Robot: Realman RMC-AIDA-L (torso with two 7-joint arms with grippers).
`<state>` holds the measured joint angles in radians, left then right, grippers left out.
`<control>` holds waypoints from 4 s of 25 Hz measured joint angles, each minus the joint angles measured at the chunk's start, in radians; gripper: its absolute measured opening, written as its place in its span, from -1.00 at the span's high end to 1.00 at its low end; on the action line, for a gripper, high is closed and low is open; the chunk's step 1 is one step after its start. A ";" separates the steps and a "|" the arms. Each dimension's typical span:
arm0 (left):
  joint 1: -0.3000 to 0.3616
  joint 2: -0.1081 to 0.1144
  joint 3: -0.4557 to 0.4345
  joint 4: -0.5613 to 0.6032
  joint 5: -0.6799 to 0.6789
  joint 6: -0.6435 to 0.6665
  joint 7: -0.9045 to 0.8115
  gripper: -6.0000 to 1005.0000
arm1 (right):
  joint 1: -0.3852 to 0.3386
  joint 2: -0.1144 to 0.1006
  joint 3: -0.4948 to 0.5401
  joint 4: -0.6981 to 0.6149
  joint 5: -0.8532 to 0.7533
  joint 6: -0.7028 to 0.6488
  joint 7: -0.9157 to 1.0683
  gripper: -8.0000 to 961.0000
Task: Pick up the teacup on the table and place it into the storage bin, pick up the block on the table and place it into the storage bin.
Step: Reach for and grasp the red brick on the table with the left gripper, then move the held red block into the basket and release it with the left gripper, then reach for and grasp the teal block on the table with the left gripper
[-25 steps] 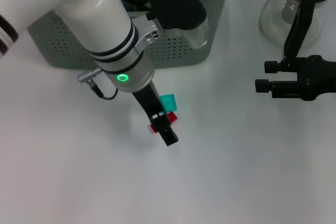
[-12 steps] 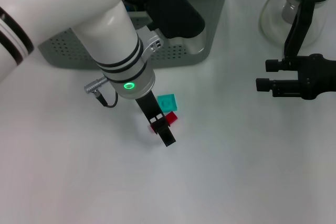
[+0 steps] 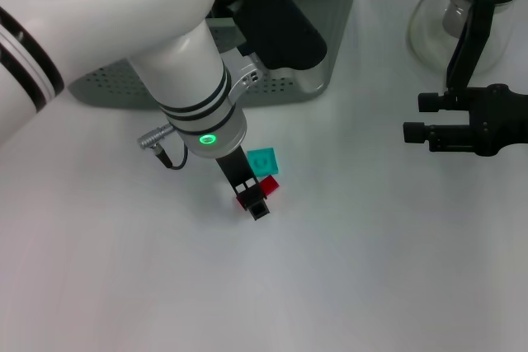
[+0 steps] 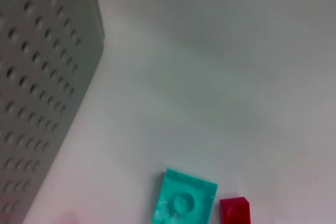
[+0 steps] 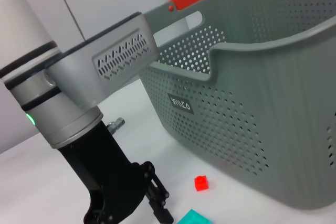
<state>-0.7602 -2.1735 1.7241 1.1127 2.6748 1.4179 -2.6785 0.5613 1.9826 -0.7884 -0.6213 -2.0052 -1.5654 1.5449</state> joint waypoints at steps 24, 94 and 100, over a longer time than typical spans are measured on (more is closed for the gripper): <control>-0.002 -0.001 0.077 -0.008 0.022 -0.031 -0.022 0.21 | -0.004 0.001 0.000 0.000 0.001 -0.005 -0.002 -0.55; 0.315 0.107 -0.921 -0.100 -0.624 0.573 1.042 -0.89 | 0.246 0.066 -0.152 -0.001 -0.206 0.016 0.000 -0.55; 0.323 0.119 -0.923 -0.191 -0.604 0.510 1.131 -0.89 | 0.327 0.116 -0.207 0.026 -0.293 0.128 0.015 -0.55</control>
<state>-0.4372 -2.0543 0.8014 0.9221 2.0708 1.9275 -1.5472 0.8880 2.0981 -0.9954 -0.5954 -2.2986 -1.4376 1.5597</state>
